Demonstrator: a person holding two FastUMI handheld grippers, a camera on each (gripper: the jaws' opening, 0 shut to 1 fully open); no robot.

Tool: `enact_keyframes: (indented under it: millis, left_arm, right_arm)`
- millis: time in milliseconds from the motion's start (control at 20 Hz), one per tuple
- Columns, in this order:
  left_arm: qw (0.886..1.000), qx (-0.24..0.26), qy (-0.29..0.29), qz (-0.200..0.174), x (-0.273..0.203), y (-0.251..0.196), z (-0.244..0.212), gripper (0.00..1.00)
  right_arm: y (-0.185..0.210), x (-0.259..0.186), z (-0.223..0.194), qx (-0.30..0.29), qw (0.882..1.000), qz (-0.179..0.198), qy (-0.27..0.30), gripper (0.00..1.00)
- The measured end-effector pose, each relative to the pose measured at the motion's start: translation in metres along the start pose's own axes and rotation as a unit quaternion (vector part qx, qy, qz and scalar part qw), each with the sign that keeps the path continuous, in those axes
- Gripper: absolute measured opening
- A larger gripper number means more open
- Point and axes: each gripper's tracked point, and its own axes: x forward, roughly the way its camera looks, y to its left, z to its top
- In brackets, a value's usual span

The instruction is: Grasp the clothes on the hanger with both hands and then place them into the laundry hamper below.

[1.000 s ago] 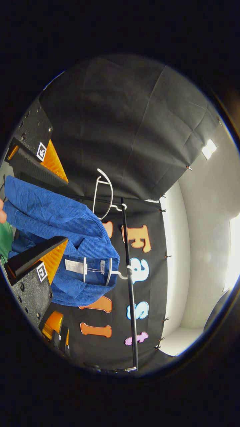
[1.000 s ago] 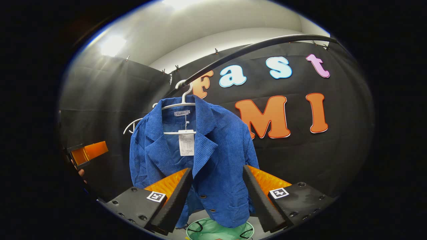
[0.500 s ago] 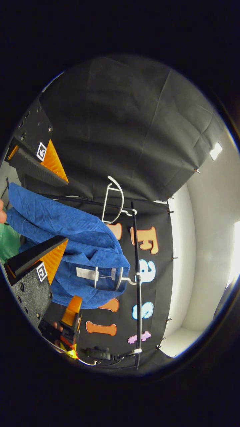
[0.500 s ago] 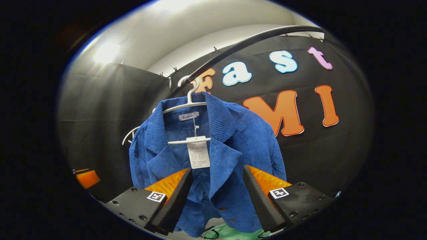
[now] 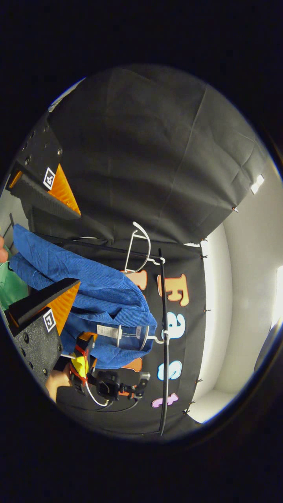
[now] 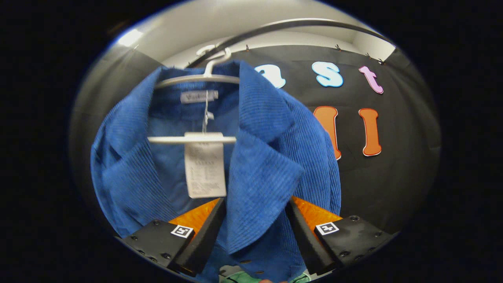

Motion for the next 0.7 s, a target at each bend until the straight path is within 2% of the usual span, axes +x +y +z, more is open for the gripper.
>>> enact_keyframes:
  millis: [50,100,200,250,350,450,500,550,600,700]
  left_arm:
    - [1.000,-0.004,-0.001,0.014,-0.003,-0.002,-0.002,0.95]
    - [1.000,-0.006,-0.003,0.027,-0.006,-0.006,-0.002,0.91]
    - [0.999,-0.005,-0.012,0.049,-0.012,-0.018,-0.002,0.91]
    - [0.998,-0.004,-0.014,0.056,-0.013,-0.024,-0.004,0.91]
    - [0.998,-0.005,-0.014,0.065,-0.011,-0.043,-0.009,0.91]
    - [0.998,-0.012,-0.014,0.059,-0.006,-0.066,-0.015,0.91]
    - [0.998,-0.016,-0.011,0.054,-0.001,-0.078,-0.019,0.94]
    - [0.999,-0.022,-0.008,0.048,0.004,-0.089,-0.023,0.94]
    - [0.999,-0.029,-0.004,0.040,0.013,-0.101,-0.028,0.94]
    - [0.999,-0.042,0.003,0.023,0.033,-0.124,-0.036,0.95]
  right_arm:
    - [-0.003,0.007,-0.008,0.004,1.000,0.005,0.010,0.98]
    - [-0.007,0.013,-0.009,0.013,1.000,0.016,0.012,0.95]
    - [-0.019,0.019,-0.006,0.024,0.999,0.038,0.006,0.98]
    - [-0.025,0.017,-0.001,0.031,0.998,0.055,0.002,0.95]
    - [-0.036,0.014,0.002,0.045,0.995,0.094,0.004,0.63]
    - [-0.056,0.008,0.011,0.054,0.993,0.109,-0.001,0.32]
    - [-0.062,0.002,0.021,0.062,0.990,0.128,-0.010,0.16]
    - [-0.066,-0.005,0.030,0.065,0.987,0.145,-0.018,0.11]
    - [-0.075,-0.012,0.038,0.063,0.986,0.151,-0.026,0.16]
    - [-0.092,-0.030,0.063,0.055,0.983,0.167,-0.054,0.05]
